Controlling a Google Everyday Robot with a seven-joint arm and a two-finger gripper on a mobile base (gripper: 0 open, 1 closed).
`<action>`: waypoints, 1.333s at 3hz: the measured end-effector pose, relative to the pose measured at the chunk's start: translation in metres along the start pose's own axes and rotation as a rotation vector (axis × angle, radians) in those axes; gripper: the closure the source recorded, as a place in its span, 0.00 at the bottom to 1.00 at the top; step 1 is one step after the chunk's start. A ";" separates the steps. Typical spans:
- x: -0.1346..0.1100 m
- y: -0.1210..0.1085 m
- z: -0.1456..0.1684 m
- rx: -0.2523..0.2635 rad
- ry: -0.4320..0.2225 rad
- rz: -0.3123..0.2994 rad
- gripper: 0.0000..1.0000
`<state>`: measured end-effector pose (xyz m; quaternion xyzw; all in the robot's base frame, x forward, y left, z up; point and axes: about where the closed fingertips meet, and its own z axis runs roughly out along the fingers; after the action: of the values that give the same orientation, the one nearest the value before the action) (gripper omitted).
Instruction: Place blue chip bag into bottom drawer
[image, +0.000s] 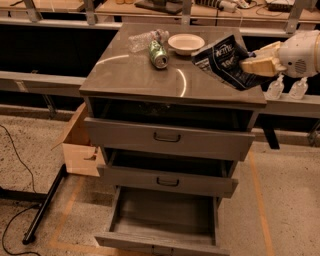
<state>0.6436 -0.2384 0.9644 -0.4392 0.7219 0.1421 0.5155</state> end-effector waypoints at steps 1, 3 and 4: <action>0.000 0.001 0.001 -0.004 -0.002 0.003 1.00; 0.040 0.087 -0.014 -0.129 0.032 0.059 1.00; 0.075 0.142 -0.011 -0.188 0.053 0.061 1.00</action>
Offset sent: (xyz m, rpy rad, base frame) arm -0.1087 0.0208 -0.0470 0.0672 0.1631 0.0580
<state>0.5195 -0.2011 0.8690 -0.4671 0.7316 0.2132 0.4484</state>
